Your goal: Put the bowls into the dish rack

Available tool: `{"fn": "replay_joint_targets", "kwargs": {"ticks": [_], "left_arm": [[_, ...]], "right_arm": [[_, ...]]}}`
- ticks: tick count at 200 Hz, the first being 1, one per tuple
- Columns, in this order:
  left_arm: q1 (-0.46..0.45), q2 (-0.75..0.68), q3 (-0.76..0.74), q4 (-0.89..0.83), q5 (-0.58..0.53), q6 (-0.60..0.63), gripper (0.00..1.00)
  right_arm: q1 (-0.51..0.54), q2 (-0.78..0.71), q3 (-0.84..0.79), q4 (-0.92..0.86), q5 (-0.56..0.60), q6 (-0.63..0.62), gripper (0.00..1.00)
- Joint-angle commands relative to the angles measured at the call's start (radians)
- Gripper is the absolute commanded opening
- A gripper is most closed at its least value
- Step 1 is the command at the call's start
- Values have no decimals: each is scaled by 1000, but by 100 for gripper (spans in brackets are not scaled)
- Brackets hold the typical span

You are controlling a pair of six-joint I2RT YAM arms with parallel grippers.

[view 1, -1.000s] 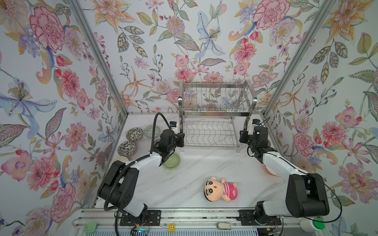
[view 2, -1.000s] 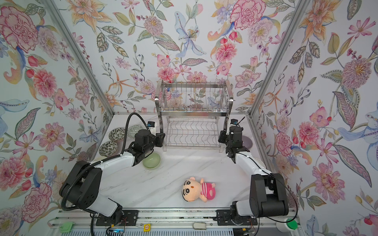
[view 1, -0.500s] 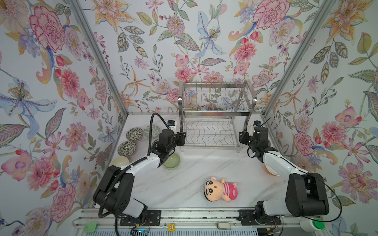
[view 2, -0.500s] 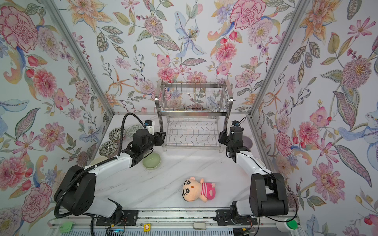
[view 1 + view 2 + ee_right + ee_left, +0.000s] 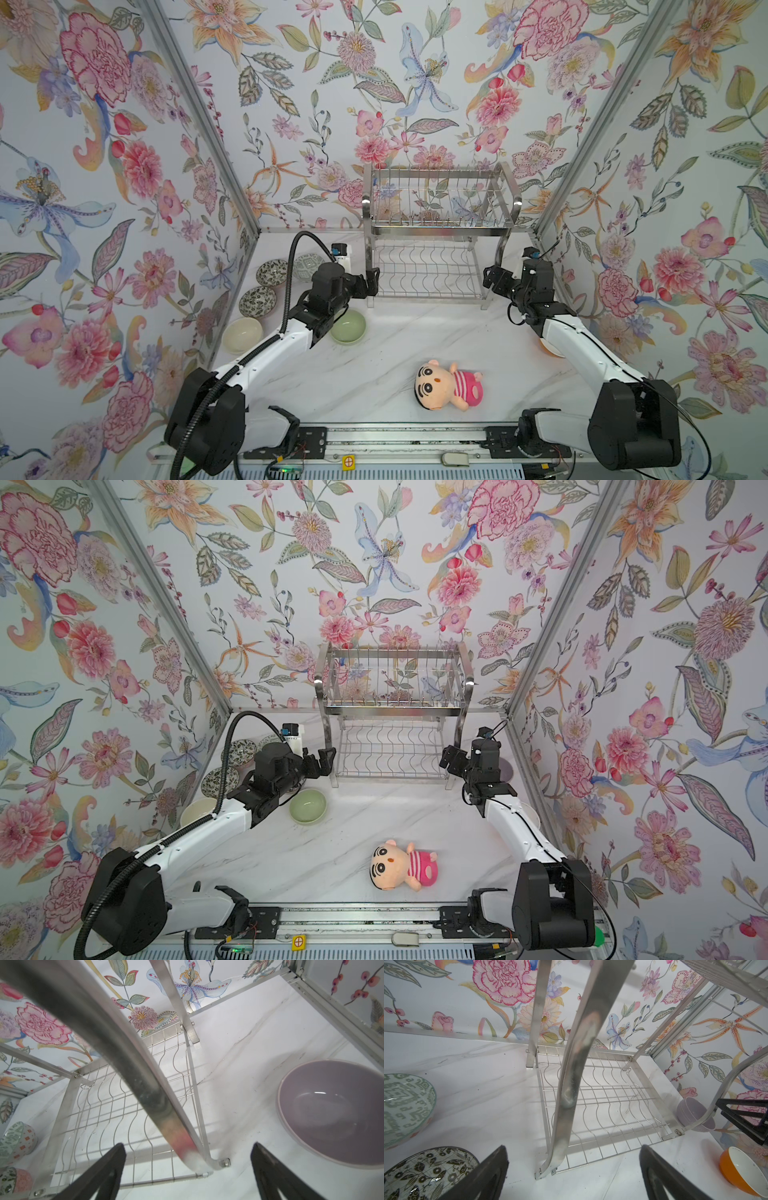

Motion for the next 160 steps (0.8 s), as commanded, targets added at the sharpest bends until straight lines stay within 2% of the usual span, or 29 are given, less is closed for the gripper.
{"fn": "replay_joint_targets", "kwargs": {"ticks": [1,40,67,80,105,126,142,160], "left_arm": [[-7,-49,-21,-102,-45,18,99],[-5,-110,-8,-305,-121,14,99],[-4,-102,1,-482,-218,2,99],[-4,-96,2,-548,-227,10,99],[-4,-92,-8,-600,-175,24,99],[-7,-71,1,-602,-67,20,99],[-23,-52,-6,-574,-14,14,99],[-55,-13,0,-575,-5,13,98]], "right_arm": [[15,-48,-16,-69,20,-3,99],[78,-134,-40,-138,60,-1,99],[185,-168,-34,-185,136,-47,99],[244,-168,-23,-207,177,-76,99],[327,-141,-7,-219,189,-109,99],[382,-104,2,-215,191,-121,99],[401,-84,-4,-202,177,-105,99],[401,-73,-14,-179,144,-76,99]]}}
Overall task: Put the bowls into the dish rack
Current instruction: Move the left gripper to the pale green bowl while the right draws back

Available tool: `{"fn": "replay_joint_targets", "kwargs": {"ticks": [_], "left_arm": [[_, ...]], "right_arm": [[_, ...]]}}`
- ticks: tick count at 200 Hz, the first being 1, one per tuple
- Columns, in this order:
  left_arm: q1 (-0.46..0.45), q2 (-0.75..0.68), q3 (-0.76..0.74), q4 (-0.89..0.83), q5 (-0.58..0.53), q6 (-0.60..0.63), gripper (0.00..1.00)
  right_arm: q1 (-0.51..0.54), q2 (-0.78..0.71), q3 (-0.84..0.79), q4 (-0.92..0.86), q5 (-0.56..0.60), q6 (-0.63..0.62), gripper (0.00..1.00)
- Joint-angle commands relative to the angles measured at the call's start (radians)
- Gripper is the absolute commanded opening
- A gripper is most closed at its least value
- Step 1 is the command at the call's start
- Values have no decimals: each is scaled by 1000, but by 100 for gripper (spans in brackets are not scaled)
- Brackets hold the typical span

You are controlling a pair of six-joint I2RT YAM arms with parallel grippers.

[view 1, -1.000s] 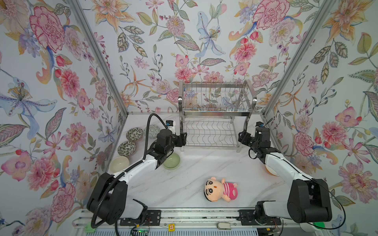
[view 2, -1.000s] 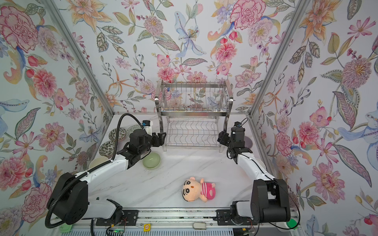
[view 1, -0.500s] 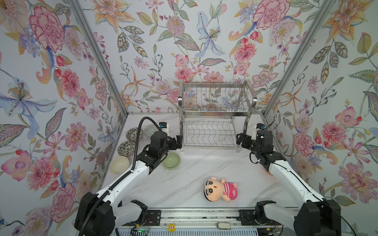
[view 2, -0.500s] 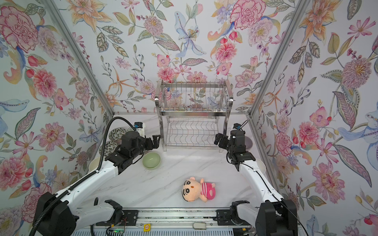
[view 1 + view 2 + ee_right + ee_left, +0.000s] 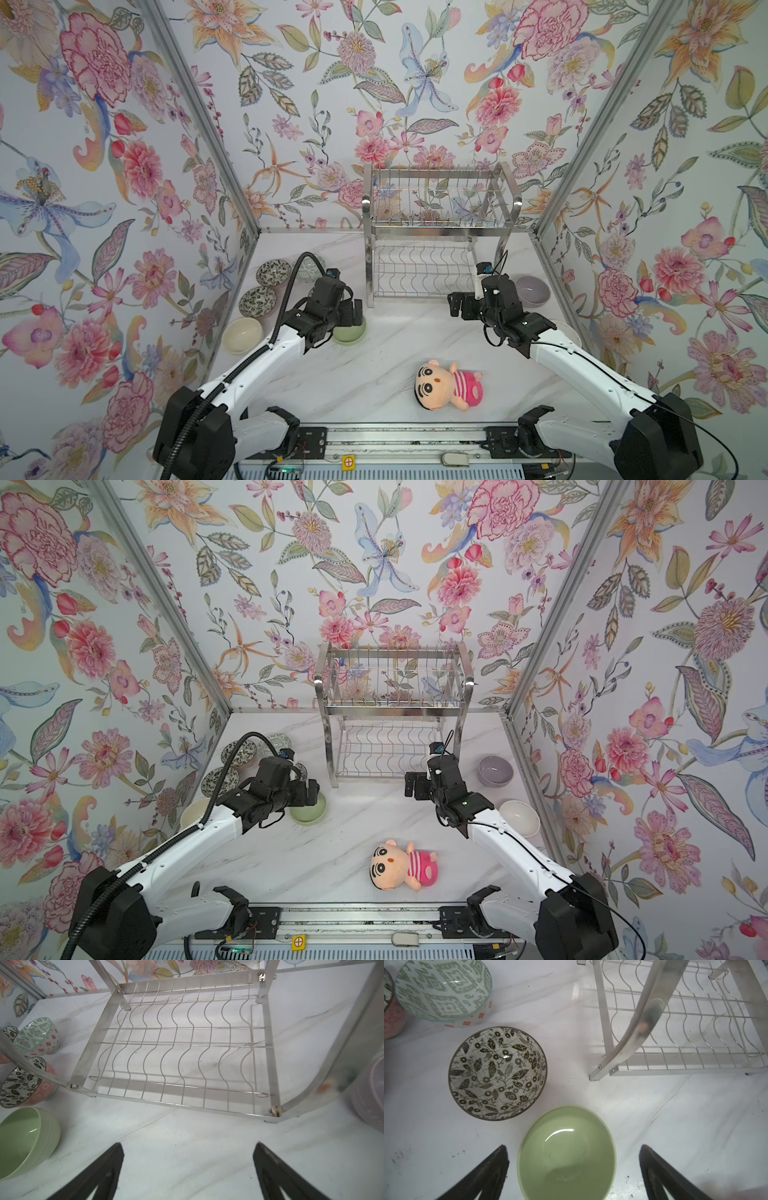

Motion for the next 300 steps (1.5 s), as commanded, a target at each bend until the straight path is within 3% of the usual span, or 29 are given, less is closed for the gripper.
{"fn": "replay_joint_targets", "kwargs": {"ticks": [1,37,77,173,239,300], "left_arm": [[-45,46,1,-26,69,11,98],[-125,142,32,-23,47,25,93],[-125,256,55,-28,17,43,81],[-165,364,103,-27,19,73,0],[-362,407,230,-28,10,-8,0],[-508,629,503,-24,23,-11,0]], "right_arm": [[4,15,11,8,-11,14,99],[4,12,-1,14,-18,24,99],[-4,-20,-18,12,-5,19,99],[-55,-85,-58,1,-14,23,99],[-137,-142,-67,-28,-30,49,99],[-286,-200,-84,-74,-103,77,99]]}}
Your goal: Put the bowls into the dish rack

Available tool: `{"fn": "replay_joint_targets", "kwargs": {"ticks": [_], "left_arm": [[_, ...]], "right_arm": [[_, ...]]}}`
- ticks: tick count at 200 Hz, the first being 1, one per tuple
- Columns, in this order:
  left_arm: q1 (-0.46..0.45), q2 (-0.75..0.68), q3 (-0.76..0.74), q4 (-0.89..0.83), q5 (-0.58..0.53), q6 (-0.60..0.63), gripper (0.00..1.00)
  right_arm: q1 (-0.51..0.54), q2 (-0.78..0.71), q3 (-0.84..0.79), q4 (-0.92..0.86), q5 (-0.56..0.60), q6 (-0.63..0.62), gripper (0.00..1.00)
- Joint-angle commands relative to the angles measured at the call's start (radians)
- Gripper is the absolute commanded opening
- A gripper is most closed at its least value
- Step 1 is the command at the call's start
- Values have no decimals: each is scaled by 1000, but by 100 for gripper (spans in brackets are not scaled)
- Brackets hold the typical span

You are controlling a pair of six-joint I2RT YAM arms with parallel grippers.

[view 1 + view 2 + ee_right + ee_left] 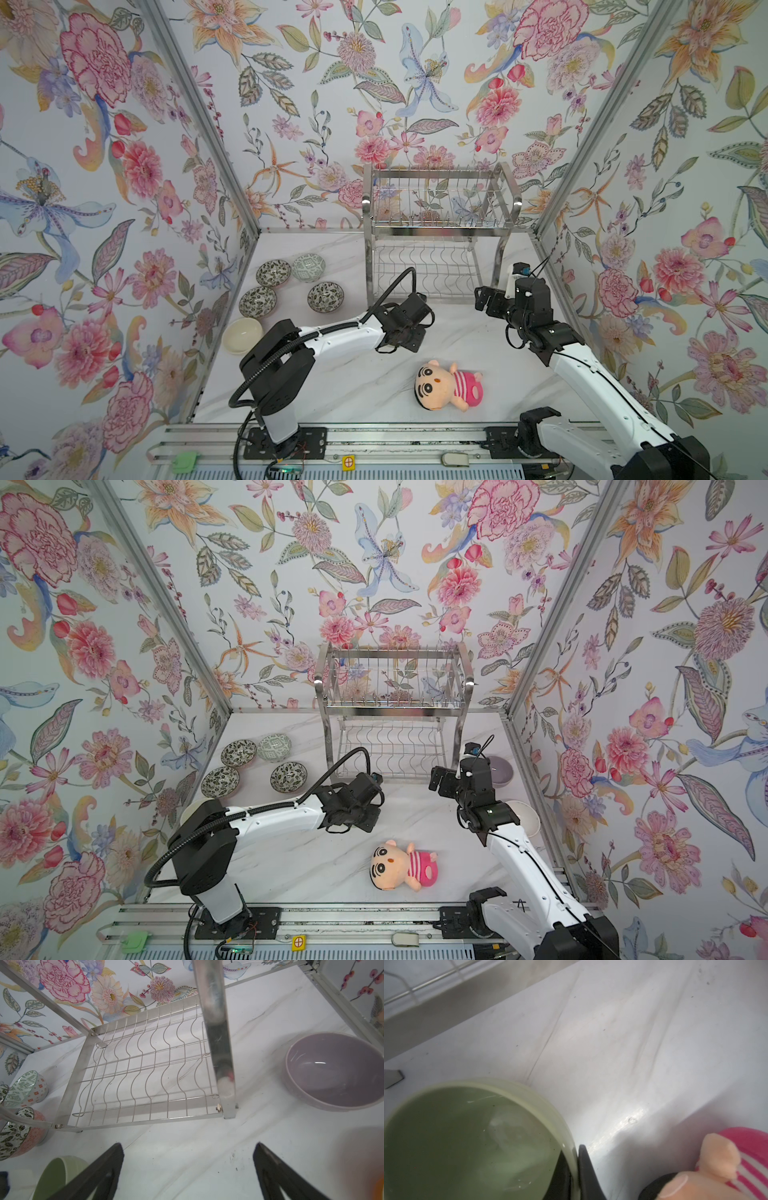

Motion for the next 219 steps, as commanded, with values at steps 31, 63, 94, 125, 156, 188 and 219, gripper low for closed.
{"fn": "replay_joint_targets", "kwargs": {"ticks": [31,63,94,125,156,188,219], "left_arm": [[-59,176,218,-8,2,3,0],[-62,219,258,-11,10,6,3],[-61,214,258,-10,8,11,10],[-61,199,243,-1,3,8,22],[-61,200,239,-2,6,9,25],[-59,190,242,-4,-2,10,28],[-58,160,248,-11,-22,17,37]], "right_arm": [[-80,-59,-36,-61,-51,8,99],[-132,-81,-41,-74,-87,5,99],[-158,-93,-44,-74,-102,12,99],[-162,-91,-44,-73,-113,18,99],[-164,-84,-36,-71,-126,23,99],[-167,-86,-28,-73,-135,20,99],[-168,-90,-28,-77,-134,21,99]]}}
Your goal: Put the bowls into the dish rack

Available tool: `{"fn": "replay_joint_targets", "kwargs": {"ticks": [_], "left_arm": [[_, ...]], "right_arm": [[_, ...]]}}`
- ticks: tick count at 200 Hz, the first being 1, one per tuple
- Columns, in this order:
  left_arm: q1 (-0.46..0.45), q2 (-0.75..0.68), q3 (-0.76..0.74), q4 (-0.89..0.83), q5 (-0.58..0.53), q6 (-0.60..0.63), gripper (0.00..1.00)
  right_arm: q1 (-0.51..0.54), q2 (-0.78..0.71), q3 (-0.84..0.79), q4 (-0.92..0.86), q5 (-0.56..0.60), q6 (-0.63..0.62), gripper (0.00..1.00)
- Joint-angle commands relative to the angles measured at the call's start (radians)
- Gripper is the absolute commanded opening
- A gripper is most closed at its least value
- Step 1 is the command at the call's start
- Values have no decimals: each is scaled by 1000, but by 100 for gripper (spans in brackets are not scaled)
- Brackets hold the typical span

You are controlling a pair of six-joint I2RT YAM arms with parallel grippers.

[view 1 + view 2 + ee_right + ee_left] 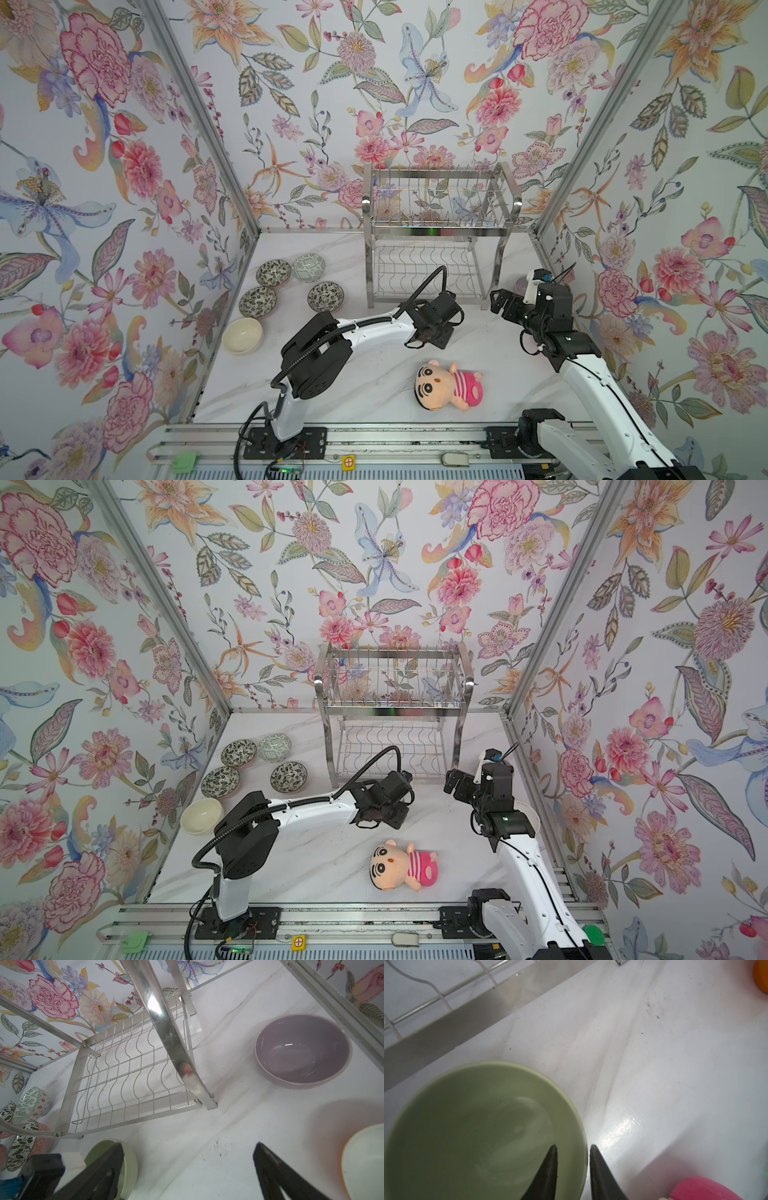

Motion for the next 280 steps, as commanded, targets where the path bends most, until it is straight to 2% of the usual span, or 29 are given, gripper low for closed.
{"fn": "replay_joint_targets", "kwargs": {"ticks": [1,12,25,39,70,104,128,163,196,210,231,280], "left_arm": [[-3,-46,19,-17,-22,17,37],[-4,-69,18,-13,-24,22,42],[1,-96,17,-10,-21,22,53],[7,-128,17,-4,-24,23,56],[26,-189,12,-14,-34,25,69],[78,-303,-59,-3,-19,15,99],[137,-417,-169,46,12,13,99],[263,-651,-454,243,158,-41,99],[369,-789,-630,331,242,-94,99],[411,-825,-683,360,271,-111,99],[459,-855,-762,414,335,-132,99],[480,-888,-959,602,356,-165,99]], "right_arm": [[-8,-11,4,-20,-8,10,99],[-8,-12,1,-20,-11,12,99],[-8,-14,1,-23,-17,15,99],[-8,-16,1,-25,-19,15,99],[-7,-21,12,-33,-30,28,99],[18,-8,46,-51,-34,40,99],[100,22,59,-38,-15,43,99],[341,135,116,-53,173,8,99],[520,275,176,-37,274,-19,99],[564,339,208,-42,288,-29,100],[654,428,261,-55,283,-29,95],[747,626,361,-90,243,-5,82]]}}
